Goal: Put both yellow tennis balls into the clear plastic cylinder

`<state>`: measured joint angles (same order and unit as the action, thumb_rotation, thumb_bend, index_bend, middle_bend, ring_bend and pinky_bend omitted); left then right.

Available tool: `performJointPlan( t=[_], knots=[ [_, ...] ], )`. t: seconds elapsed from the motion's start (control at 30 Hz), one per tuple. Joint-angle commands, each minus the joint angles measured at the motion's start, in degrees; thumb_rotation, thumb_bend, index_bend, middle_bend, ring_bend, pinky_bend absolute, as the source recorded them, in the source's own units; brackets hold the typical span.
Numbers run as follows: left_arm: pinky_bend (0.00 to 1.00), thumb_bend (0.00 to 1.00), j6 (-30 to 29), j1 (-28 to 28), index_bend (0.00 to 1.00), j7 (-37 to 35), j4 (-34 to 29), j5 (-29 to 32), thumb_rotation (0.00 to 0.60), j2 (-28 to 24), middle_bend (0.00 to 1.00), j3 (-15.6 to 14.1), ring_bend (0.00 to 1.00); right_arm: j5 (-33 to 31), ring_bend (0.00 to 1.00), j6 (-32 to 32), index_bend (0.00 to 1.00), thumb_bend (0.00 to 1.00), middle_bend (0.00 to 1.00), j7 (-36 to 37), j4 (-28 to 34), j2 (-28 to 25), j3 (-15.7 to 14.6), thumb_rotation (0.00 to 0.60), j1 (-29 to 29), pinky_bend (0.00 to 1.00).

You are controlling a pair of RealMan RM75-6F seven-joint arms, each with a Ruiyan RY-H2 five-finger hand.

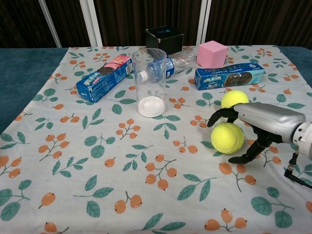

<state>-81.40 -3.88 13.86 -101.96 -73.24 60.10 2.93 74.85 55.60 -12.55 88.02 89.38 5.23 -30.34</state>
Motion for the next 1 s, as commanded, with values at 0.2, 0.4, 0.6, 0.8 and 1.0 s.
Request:
performJointPlan(
  t=[0.2,0.4,0.6,0.8,1.0],
  knots=[
    [0.00,0.00,0.1,-0.1,0.00,0.0,0.0,0.3,0.600,-0.1,0.00,0.1,0.00,-0.6,0.43,0.4,0.38,0.44,0.33,-1.1,-2.1,2.5,1.0,0.600,-1.2,0.32],
    [0.00,0.00,0.2,0.0,0.00,-0.1,-0.1,0.5,0.600,-0.3,0.00,0.1,0.00,-1.4,0.51,0.2,0.42,0.50,0.37,-1.6,-2.5,2.8,1.0,0.600,-1.4,0.14],
    [0.00,0.00,0.2,0.0,0.00,-0.3,-0.3,0.6,0.600,-0.4,0.00,0.1,0.00,-1.6,0.53,0.2,0.44,0.52,0.37,-1.4,-0.8,0.9,1.6,0.600,-1.9,0.01],
    [0.00,0.00,0.0,0.1,0.00,-0.7,-0.4,0.6,0.600,-0.7,0.00,0.1,0.00,-1.7,0.54,1.8,0.44,0.52,0.37,-1.9,4.0,-3.5,3.7,0.600,-2.3,0.01],
    [0.00,0.00,0.0,0.2,0.00,-0.8,-0.7,0.2,0.600,-0.8,0.00,-0.1,0.00,-3.3,0.54,2.6,0.44,0.52,0.37,-2.6,11.2,-10.9,8.3,0.600,-3.7,0.01]
  ],
)
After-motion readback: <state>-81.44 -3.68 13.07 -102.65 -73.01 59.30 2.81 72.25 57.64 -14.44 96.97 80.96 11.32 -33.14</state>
